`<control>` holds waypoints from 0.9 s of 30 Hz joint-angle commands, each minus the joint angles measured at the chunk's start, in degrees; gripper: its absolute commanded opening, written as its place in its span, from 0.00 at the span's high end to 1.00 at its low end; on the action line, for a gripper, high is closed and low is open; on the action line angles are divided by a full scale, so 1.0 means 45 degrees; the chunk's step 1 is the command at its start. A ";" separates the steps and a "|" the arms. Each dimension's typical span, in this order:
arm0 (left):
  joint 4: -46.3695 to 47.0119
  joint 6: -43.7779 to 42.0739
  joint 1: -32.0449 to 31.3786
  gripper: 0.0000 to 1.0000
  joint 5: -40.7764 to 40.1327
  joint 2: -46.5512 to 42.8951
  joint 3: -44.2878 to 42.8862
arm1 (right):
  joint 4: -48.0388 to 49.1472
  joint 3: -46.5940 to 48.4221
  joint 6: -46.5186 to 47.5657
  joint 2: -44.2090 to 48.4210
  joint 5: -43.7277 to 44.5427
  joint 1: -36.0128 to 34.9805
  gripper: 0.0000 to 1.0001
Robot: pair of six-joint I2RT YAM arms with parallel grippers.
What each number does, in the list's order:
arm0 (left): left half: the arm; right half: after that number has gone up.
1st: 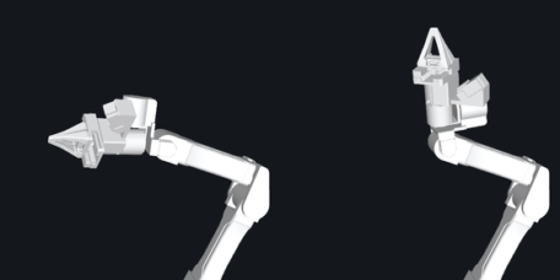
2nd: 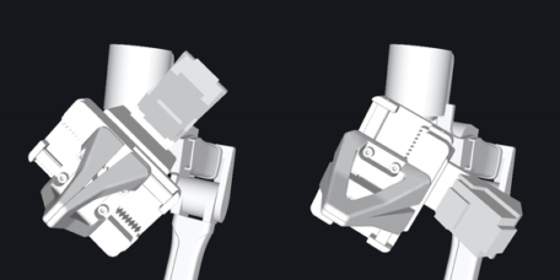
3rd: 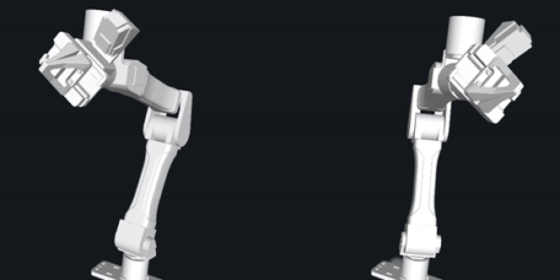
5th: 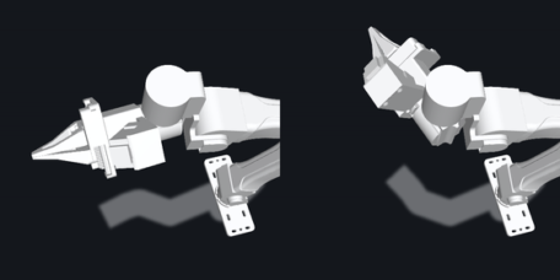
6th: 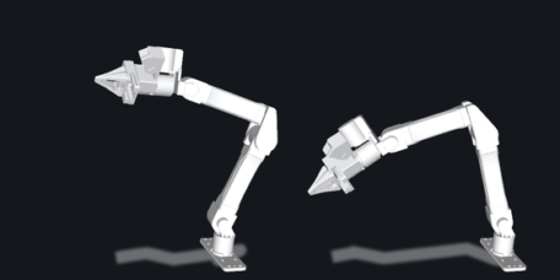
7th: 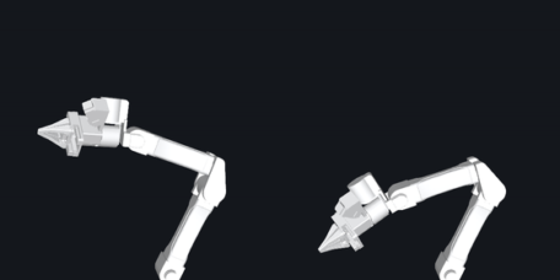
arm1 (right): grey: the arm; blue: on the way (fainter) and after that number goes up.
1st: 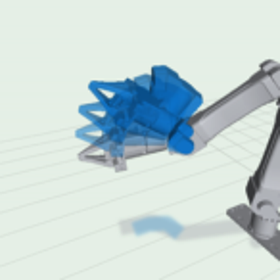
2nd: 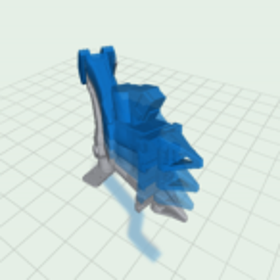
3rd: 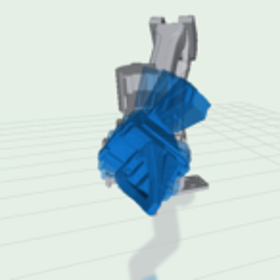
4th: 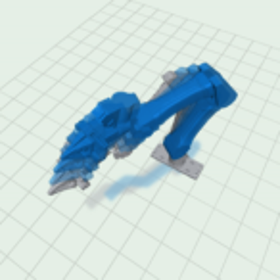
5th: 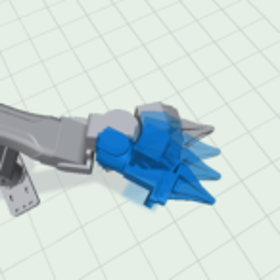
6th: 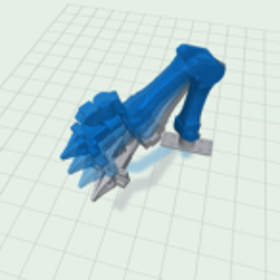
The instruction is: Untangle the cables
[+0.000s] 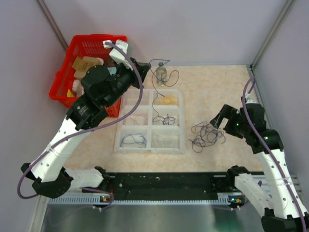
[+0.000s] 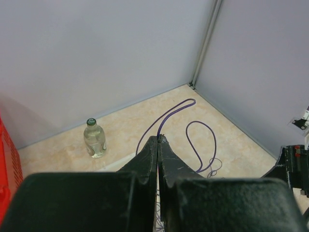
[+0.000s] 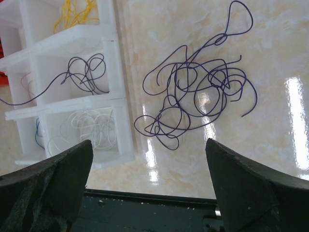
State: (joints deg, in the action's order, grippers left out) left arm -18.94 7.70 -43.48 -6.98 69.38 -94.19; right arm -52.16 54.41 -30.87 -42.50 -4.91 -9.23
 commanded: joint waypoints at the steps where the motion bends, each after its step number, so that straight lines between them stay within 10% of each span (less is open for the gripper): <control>1: -0.0010 -0.0443 0.0268 1.00 -0.0128 -0.0009 -0.0885 | 0.0751 -0.0294 -0.0229 0.0089 -0.0394 -0.0057 0.01; 27: 0.1690 0.3229 0.0503 1.00 0.1807 -0.0183 0.7669 | 0.0595 -0.0685 -0.0268 0.0616 -0.0355 -0.0038 0.01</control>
State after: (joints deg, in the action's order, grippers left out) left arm -15.05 19.66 -41.39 2.96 72.47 -61.80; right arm -50.72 51.57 -31.75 -40.60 -6.37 -9.23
